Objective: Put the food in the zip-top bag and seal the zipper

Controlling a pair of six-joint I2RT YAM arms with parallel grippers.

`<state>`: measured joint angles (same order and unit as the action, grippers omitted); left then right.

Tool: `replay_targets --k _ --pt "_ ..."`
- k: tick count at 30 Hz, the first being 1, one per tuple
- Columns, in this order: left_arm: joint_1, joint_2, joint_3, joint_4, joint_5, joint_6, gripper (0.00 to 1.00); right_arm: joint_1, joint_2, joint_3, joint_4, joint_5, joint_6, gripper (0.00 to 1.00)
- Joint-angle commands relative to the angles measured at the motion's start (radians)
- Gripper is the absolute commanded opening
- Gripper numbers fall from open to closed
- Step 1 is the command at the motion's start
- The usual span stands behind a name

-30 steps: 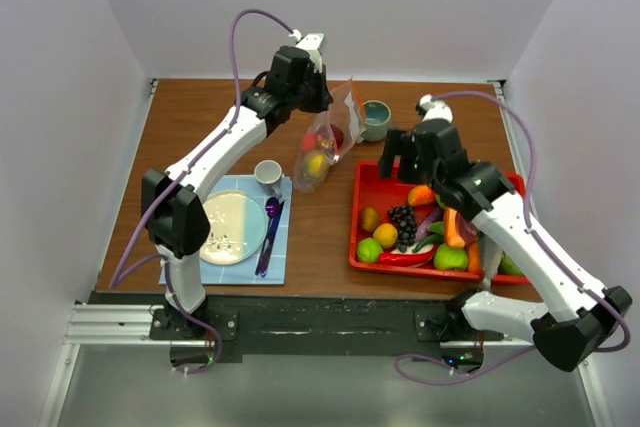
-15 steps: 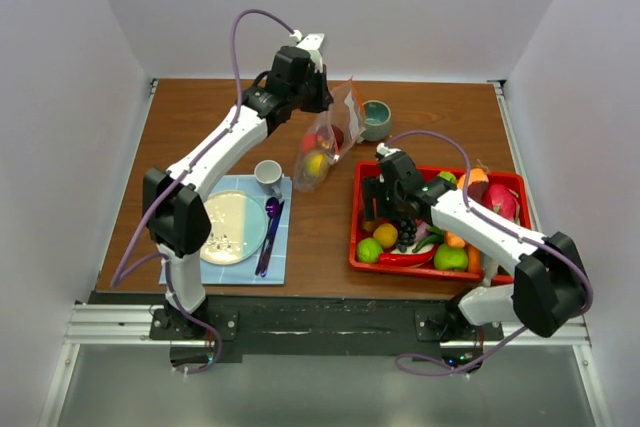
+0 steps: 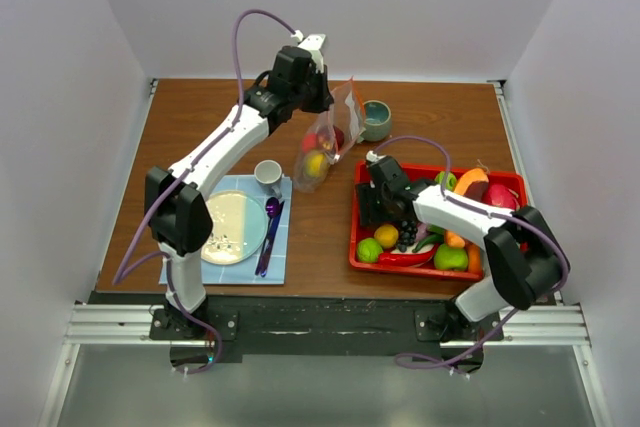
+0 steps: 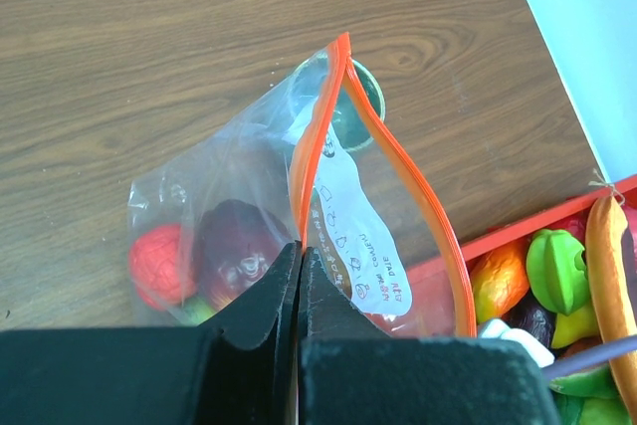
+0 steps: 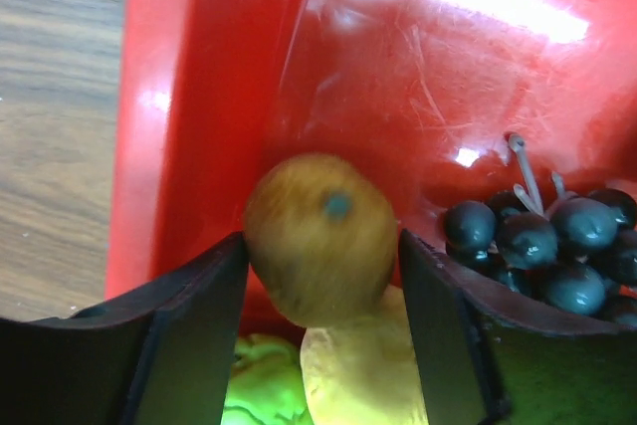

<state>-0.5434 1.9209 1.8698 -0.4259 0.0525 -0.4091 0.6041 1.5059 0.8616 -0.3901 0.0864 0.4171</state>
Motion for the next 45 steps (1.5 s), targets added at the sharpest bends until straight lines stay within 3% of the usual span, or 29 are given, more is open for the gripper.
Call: replay_targets --k 1,6,15,22,29,32,34,35,36,39,41,45 --pt "0.003 0.006 0.046 0.013 0.003 0.0 0.0 0.008 0.016 0.005 0.013 0.045 0.003 0.53" --pt "0.002 0.006 0.045 0.015 0.001 0.0 0.0 0.006 -0.077 0.04 -0.065 0.107 0.015 0.41" --pt "0.0 0.009 0.048 0.021 0.013 -0.008 0.0 0.006 -0.216 0.252 -0.222 0.165 0.023 0.38" --pt "-0.001 0.004 0.049 0.019 0.024 -0.014 0.0 0.006 -0.139 0.513 -0.225 0.165 0.026 0.38" --pt "-0.001 0.0 0.061 0.013 0.029 -0.016 0.0 0.006 0.075 0.812 -0.219 0.213 0.028 0.38" --pt "-0.003 0.0 0.077 0.003 0.027 -0.016 0.0 -0.001 0.175 0.884 -0.227 0.254 0.032 0.41" --pt "-0.003 -0.005 0.081 -0.004 0.024 -0.014 0.0 -0.009 0.224 0.906 -0.225 0.251 0.038 0.5" --pt "-0.003 -0.006 0.081 -0.005 0.024 -0.014 0.0 -0.018 0.232 0.906 -0.221 0.247 0.038 0.56" --pt "-0.001 -0.008 0.081 -0.007 0.02 -0.011 0.0 -0.021 0.238 0.907 -0.211 0.242 0.04 0.72" --pt "-0.003 -0.007 0.08 -0.01 0.021 -0.01 0.0 -0.03 0.249 0.928 -0.199 0.176 0.028 0.9" --pt "-0.003 -0.005 0.077 -0.008 0.021 -0.01 0.0 -0.03 0.249 0.945 -0.208 0.13 0.022 0.97" --pt "-0.003 -0.008 0.066 0.001 0.02 -0.01 0.0 -0.029 0.179 0.921 -0.242 0.119 0.02 0.98"
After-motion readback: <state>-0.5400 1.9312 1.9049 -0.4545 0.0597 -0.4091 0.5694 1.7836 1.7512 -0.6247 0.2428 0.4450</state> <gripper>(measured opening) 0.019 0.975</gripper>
